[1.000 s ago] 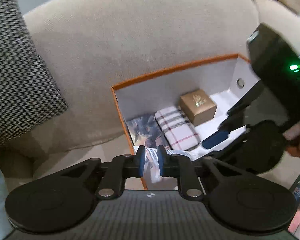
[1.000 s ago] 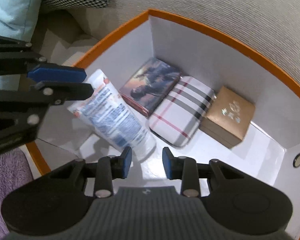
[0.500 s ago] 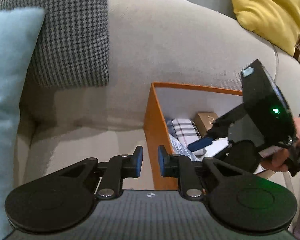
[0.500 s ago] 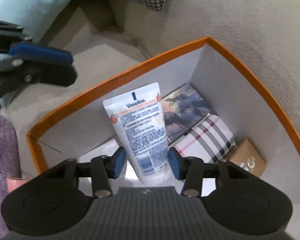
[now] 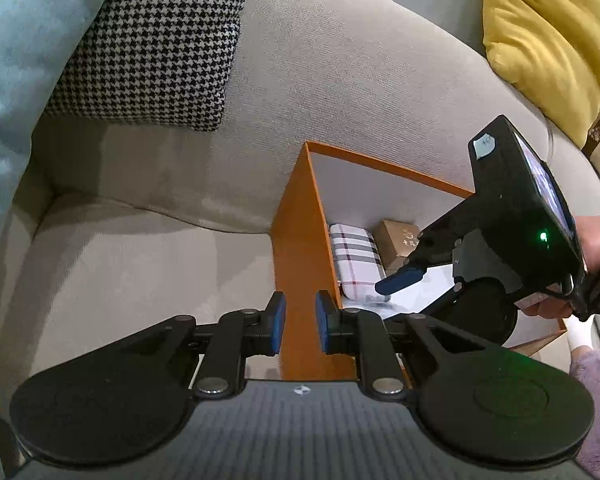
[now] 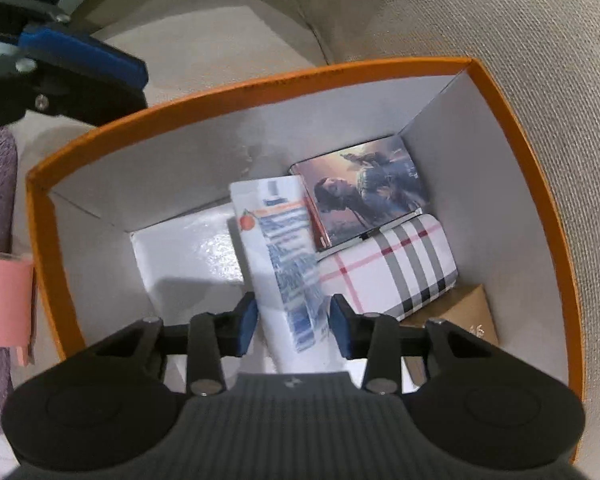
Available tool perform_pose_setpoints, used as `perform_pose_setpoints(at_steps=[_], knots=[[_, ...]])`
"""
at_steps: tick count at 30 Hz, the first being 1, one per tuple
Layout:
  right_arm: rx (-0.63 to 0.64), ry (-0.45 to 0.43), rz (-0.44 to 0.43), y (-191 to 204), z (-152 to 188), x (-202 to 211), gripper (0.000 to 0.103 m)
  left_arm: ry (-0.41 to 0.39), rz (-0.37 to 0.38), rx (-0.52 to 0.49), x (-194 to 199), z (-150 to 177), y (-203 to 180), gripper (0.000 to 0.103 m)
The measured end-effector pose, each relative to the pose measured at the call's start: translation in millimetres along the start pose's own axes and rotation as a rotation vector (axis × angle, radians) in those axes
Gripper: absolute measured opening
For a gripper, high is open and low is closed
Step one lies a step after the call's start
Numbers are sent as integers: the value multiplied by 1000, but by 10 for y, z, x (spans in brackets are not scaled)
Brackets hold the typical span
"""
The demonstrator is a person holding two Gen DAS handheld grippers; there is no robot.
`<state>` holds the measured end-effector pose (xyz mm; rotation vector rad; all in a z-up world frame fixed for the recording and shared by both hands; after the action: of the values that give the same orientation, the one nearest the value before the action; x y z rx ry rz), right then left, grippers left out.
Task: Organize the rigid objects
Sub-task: 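Withdraw both open tools from the orange box toward the item pile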
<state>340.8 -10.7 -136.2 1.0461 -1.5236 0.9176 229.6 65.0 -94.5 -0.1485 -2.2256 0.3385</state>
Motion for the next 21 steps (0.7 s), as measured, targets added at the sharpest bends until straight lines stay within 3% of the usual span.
perform_pose_setpoints(at_steps=[3, 5, 10, 12, 14, 21], knots=[[-65, 10, -35, -49, 43, 79, 44, -11, 7, 19, 39, 9, 12, 21], [-132, 10, -55, -118, 96, 121, 52, -17, 14, 33, 66, 14, 25, 21], [-373, 48, -124, -236, 271, 34, 53, -16, 19, 44, 92, 12, 40, 21], [-418, 50, -119, -235, 306, -37, 51, -18, 23, 49, 115, 9, 42, 21], [-446, 39, -109, -223, 304, -87, 39, -19, 28, 51, 142, 16, 42, 21], [-560, 27, -113, -211, 318, -137, 39, 1, 23, 35, 240, 97, 33, 22]])
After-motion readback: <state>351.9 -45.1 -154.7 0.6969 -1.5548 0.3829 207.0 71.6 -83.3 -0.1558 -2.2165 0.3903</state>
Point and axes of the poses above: each gripper's, at about its wrist camera, not at the fingertips, and x roughly against the way its jaws point, y to its left, z to its underside, the point moved 6 cm from there along -x, roughly the way its jaws point, and after that the axes turned 4 degrees about -x, right-handed, at the moved point
